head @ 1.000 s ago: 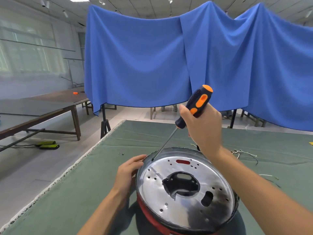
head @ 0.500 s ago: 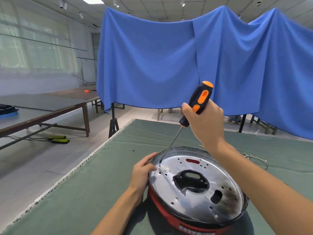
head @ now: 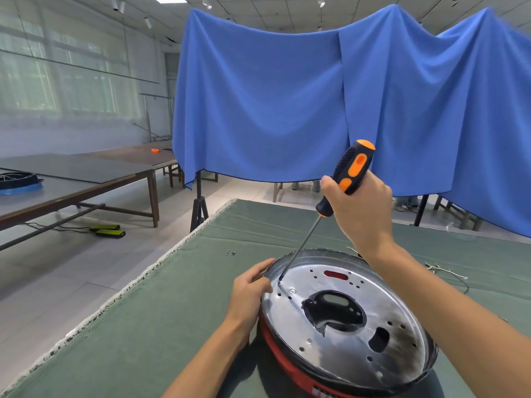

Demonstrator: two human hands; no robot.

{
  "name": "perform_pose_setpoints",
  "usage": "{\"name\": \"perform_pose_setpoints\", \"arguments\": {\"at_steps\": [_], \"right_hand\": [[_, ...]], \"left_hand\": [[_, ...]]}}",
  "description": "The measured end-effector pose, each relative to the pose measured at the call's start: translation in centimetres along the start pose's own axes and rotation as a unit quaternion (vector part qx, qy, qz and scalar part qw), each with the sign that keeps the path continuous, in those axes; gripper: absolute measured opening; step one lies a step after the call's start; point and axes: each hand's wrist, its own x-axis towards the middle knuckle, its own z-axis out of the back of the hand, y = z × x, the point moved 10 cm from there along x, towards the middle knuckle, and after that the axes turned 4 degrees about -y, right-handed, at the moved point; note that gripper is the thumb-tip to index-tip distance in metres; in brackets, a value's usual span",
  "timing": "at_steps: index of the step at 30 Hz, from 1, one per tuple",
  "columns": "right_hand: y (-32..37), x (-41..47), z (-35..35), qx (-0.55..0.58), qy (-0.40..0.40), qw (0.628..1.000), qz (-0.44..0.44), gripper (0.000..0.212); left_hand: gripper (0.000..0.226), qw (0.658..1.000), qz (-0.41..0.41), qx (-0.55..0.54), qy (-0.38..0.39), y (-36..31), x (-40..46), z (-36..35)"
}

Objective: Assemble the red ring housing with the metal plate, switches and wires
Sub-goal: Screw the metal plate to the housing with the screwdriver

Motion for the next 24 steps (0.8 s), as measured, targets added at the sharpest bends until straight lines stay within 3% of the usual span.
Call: {"name": "perform_pose_setpoints", "arguments": {"at_steps": [18,24], "right_hand": [[0.0,0.0,-1.0,-0.001,0.026,1.0,-0.003,0.043],[0.9,0.7,-2.6,-0.088,0.096,0.991,-0.008,0.037]], "left_hand": [[0.051,1.0,0.003,0.01,-0.009,-0.3,-0.3,0.0],[0.051,1.0,0.009,0.006,-0.004,-0.1,-0.2,0.0]]}}
